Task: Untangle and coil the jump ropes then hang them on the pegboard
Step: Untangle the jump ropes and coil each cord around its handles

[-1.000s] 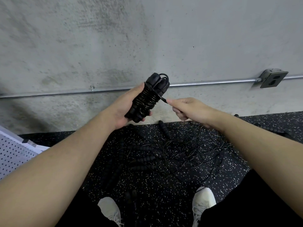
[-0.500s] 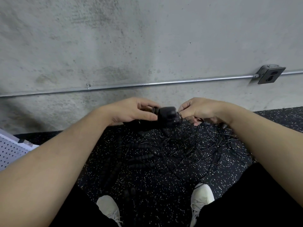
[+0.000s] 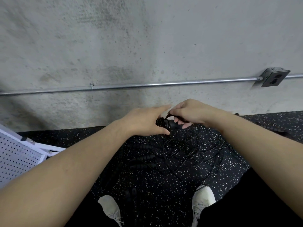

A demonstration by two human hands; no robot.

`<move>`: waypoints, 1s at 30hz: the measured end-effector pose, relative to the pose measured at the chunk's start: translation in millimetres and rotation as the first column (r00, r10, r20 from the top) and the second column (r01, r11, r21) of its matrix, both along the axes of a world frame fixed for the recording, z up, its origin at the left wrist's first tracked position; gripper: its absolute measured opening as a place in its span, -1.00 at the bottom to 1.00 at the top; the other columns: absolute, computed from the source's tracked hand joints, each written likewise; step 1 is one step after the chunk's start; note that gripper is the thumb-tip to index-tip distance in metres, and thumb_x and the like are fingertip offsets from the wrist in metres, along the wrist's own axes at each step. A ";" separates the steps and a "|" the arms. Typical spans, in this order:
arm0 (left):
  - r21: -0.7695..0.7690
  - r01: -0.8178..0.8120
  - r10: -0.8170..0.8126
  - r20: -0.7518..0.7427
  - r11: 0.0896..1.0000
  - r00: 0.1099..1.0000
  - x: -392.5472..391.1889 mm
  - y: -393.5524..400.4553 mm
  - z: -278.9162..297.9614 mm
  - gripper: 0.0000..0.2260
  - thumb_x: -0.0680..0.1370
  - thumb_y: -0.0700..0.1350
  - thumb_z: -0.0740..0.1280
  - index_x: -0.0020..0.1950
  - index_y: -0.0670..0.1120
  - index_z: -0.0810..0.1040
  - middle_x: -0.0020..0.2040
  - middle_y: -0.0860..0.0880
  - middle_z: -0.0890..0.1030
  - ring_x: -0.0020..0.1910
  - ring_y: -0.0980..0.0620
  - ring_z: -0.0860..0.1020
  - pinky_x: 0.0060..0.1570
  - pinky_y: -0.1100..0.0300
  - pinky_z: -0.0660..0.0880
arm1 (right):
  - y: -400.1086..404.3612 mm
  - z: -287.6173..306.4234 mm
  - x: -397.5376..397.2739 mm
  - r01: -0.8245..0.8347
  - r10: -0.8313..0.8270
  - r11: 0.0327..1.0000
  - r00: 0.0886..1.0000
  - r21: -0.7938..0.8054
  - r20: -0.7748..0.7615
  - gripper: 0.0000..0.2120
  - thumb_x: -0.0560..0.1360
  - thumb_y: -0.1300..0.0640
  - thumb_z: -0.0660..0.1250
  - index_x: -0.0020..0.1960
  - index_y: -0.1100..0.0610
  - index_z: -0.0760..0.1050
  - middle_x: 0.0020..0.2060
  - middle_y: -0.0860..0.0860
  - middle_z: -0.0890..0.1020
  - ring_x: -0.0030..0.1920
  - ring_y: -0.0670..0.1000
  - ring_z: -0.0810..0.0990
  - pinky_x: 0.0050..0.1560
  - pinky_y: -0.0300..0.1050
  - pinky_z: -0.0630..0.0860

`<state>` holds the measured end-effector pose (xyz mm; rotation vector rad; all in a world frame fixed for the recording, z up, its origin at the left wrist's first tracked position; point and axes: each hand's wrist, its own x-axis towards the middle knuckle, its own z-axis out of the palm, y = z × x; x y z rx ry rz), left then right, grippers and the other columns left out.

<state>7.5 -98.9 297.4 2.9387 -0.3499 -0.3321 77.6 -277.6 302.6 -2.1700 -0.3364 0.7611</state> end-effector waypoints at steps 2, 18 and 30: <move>-0.016 -0.049 0.049 -0.008 0.999 0.999 1.6 -2.4 -7.9 -0.24 0.54 0.32 0.35 0.63 0.24 0.04 0.35 0.05 0.46 0.27 -0.06 0.54 0.18 0.02 0.51 | 9.1 3.3 -6.7 -0.009 0.012 0.999 0.996 -0.041 0.087 -0.79 0.70 0.13 0.18 0.07 0.13 0.59 -0.24 0.03 0.62 -0.30 -0.06 0.59 -0.32 -0.22 0.64; -0.573 -0.254 0.403 0.148 0.779 0.903 1.4 -4.3 -5.1 -0.67 0.58 0.09 0.40 0.35 0.22 0.53 0.03 0.23 0.61 -0.19 0.34 0.55 -0.17 0.37 0.43 | 9.5 5.0 -4.3 0.172 -0.237 0.964 0.902 0.204 0.360 -0.58 0.57 -0.13 0.37 0.31 0.02 0.32 -0.10 -0.07 0.51 -0.22 -0.07 0.52 -0.17 -0.12 0.45; -0.777 -0.155 0.383 0.118 0.610 0.916 8.6 -2.1 -8.9 -0.56 0.61 -0.07 0.41 0.47 0.09 0.42 0.35 0.13 0.50 0.32 0.27 0.43 0.31 0.44 0.30 | -2.3 10.8 7.8 0.390 -0.206 0.736 0.908 0.553 -0.366 -0.77 0.44 0.05 0.52 0.00 0.03 0.53 0.04 -0.01 0.66 0.12 0.01 0.62 0.24 0.02 0.59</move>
